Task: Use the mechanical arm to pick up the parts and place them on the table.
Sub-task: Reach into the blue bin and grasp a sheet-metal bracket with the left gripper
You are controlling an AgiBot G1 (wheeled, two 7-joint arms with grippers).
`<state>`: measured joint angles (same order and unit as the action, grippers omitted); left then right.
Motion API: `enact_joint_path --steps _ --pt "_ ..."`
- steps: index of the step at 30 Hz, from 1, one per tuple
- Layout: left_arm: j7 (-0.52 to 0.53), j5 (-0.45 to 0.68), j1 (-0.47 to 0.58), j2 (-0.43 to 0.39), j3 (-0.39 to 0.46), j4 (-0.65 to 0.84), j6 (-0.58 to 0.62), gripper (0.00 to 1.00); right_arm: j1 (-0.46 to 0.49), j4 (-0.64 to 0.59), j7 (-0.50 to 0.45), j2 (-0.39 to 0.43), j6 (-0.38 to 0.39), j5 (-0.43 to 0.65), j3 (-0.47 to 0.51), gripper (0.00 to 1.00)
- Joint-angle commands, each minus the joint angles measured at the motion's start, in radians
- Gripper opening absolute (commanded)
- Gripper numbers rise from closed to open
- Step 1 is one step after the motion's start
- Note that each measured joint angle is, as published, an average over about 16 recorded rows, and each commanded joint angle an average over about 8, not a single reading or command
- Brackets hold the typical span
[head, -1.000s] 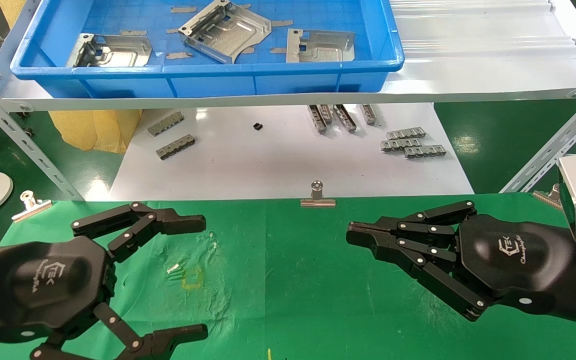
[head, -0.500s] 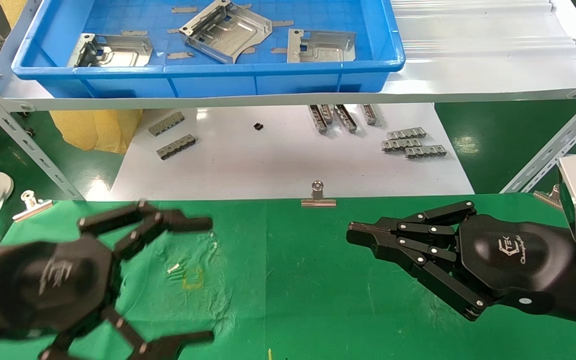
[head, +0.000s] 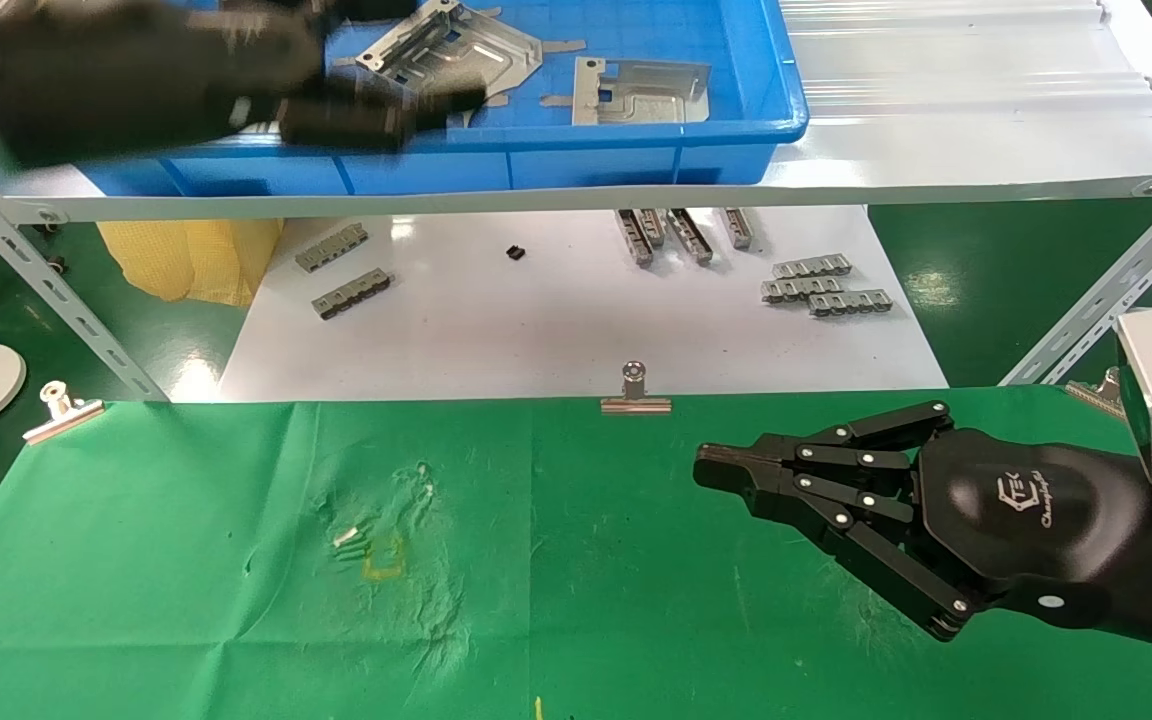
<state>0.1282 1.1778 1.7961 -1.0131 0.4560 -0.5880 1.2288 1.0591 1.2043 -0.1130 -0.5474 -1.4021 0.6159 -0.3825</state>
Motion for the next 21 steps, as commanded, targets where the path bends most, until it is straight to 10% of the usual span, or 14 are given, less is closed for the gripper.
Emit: enact_joint_path --steps 1,3,6,11,21 --pt "-0.021 0.069 0.081 -0.064 0.024 0.139 -0.086 1.0 0.0 0.0 0.0 0.0 0.0 0.0 0.0 0.38" --pt "-0.032 0.113 0.127 -0.119 0.042 0.233 -0.172 0.97 0.0 0.0 0.0 0.0 0.0 0.0 0.0 0.63" --pt "-0.043 0.159 0.179 -0.187 0.065 0.345 -0.268 0.6 0.0 0.0 0.0 0.0 0.0 0.0 0.0 0.99" --pt "-0.045 0.202 0.23 -0.264 0.09 0.47 -0.357 0.0 0.0 0.0 0.0 0.0 0.0 0.0 0.0 1.0" --pt "-0.025 0.237 0.269 -0.311 0.114 0.562 -0.387 0.0 0.0 0.0 0.0 0.0 0.0 0.0 0.0 1.0"
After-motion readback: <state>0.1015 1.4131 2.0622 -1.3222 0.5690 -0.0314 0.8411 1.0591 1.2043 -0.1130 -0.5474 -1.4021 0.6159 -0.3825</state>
